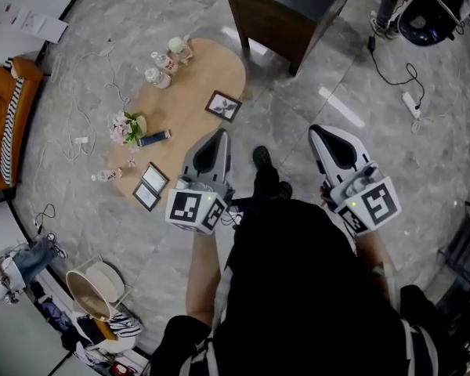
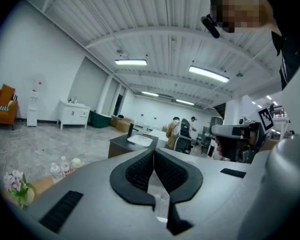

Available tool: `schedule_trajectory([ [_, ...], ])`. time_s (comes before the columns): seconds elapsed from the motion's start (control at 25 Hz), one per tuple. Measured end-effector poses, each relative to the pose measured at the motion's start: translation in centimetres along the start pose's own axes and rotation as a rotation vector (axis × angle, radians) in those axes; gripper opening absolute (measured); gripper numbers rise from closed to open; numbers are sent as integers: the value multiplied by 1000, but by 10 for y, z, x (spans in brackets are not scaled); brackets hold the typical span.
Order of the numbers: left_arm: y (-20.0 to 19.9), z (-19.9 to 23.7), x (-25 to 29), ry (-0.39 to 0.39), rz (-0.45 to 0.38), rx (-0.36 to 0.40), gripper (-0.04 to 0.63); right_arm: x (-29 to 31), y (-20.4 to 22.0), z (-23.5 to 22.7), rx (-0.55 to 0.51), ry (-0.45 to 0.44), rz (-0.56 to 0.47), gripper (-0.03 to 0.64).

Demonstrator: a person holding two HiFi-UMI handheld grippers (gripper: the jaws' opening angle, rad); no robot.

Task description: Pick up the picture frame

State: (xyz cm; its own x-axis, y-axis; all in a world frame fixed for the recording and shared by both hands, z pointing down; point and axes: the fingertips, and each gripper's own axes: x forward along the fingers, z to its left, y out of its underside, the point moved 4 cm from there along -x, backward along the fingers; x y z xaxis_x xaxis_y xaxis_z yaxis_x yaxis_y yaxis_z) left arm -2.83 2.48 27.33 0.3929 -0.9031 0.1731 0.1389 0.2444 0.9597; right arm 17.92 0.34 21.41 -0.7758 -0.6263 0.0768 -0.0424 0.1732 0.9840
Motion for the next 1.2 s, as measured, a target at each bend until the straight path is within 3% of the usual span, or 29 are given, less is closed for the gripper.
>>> schedule_trajectory([
  [0.36,0,98,58,-62,-11,-50,14,81,-12,-31,-7,-9,37,12],
  [0.48,16,122,72,-86,4,-121,14,97,-4,-38,13,-16,76,12],
  [0.76,78,156,103,-117,77,-283,12,137,18,-53,36,-66,166,12],
  [1.2,208,181,139,-145,165,-558,17,183,73,-83,65,-83,320,12],
])
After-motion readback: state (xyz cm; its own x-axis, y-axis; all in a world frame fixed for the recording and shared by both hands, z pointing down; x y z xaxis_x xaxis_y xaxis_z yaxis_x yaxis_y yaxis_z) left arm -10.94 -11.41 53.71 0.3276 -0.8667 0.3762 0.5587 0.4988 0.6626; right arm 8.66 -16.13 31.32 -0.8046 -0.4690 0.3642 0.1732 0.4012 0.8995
